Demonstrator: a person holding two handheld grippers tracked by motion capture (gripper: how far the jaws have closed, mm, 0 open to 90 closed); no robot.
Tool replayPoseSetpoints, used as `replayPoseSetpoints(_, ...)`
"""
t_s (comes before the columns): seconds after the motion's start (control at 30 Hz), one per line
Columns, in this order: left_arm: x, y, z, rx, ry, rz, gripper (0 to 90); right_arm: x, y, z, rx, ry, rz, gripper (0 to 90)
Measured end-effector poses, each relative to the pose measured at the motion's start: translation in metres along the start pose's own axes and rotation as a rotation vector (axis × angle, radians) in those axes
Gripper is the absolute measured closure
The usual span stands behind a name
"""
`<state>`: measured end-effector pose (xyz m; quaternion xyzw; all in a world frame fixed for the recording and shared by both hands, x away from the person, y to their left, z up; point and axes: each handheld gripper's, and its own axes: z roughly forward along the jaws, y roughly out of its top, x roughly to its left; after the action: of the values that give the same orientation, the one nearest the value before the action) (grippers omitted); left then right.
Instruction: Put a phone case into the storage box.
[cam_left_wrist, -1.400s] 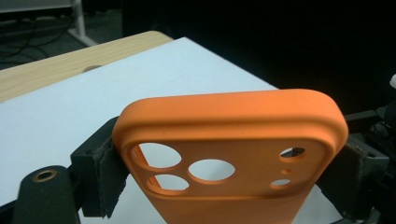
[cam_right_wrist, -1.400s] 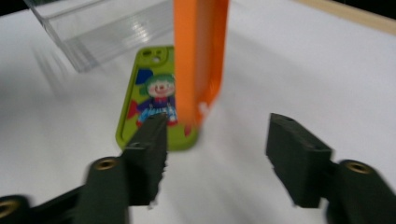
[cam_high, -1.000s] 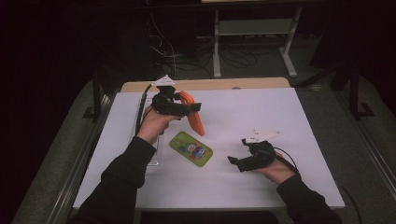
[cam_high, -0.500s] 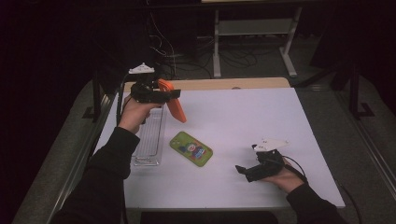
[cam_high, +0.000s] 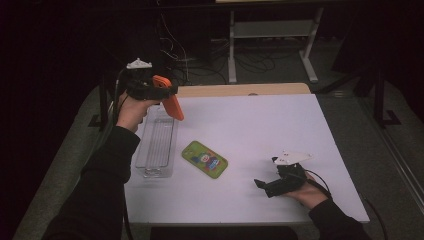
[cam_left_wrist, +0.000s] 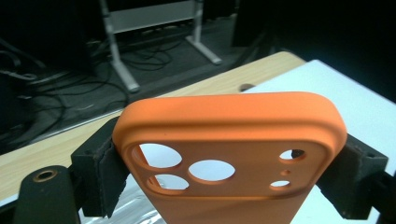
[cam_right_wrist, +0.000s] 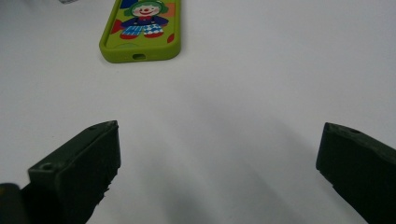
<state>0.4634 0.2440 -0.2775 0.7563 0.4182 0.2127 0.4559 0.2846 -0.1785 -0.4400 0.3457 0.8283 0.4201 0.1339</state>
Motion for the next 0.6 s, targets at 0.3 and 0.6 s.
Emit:
replayPoseSetpoints(0.3,0.018,-0.004,0.014,0.051,0.152,-0.023,14.6,-0.001,0.000,-0.001,-0.010,0.000,-0.002,0.0)
replayPoseSetpoints(0.6,0.027,-0.009,0.031,0.092,0.281,-0.042,14.6,-0.001,0.001,-0.002,-0.016,0.001,-0.004,0.0)
